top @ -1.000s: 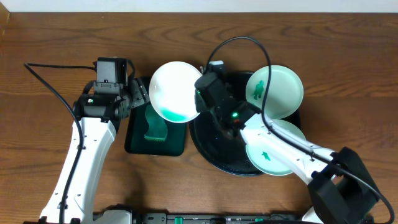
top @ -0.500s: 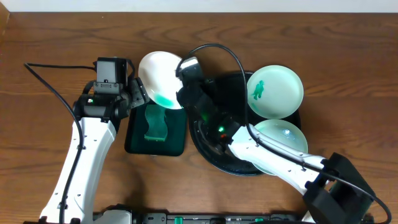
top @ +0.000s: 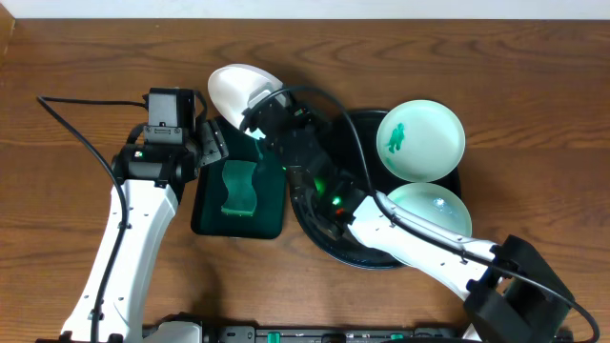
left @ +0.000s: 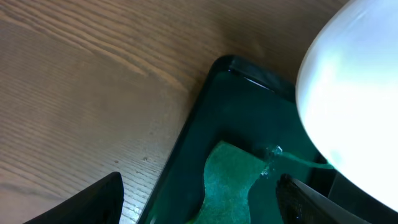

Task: Clean dirty plates on tray and stack at the side
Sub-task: 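Lift the white plate and tilt it over the green water tray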

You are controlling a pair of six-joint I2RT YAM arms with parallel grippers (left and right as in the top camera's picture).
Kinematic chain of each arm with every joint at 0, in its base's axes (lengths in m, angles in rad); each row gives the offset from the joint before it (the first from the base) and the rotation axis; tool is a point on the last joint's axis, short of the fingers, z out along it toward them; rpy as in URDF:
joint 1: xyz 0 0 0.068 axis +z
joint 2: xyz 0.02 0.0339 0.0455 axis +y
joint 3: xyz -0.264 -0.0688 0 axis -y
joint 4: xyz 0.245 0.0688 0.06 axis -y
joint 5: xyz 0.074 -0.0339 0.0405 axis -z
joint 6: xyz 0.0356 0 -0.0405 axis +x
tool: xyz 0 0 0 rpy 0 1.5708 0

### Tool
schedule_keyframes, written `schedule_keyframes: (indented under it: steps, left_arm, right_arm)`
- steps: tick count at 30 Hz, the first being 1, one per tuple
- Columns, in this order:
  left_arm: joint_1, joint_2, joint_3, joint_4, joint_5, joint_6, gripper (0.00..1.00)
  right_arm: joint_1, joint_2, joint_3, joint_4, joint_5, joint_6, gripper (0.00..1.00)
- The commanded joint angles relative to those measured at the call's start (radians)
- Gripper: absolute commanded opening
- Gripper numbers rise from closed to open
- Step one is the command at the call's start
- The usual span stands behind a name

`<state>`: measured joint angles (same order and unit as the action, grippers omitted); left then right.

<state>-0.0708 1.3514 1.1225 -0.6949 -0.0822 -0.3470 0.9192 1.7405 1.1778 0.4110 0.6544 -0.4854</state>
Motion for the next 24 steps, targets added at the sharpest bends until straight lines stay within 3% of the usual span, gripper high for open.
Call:
schedule_keyframes:
  steps: [1,24]
  left_arm:
    - [0.002,0.001,0.009,0.0,-0.016,-0.006,0.78]
    - [0.002,0.001,0.009,0.0,-0.016,-0.006,0.79]
  right_arm:
    - [0.028,0.003,0.019,0.016,-0.025,-0.127,0.01]
    - [0.045,0.003,0.019,0.103,-0.001,-0.211,0.01]
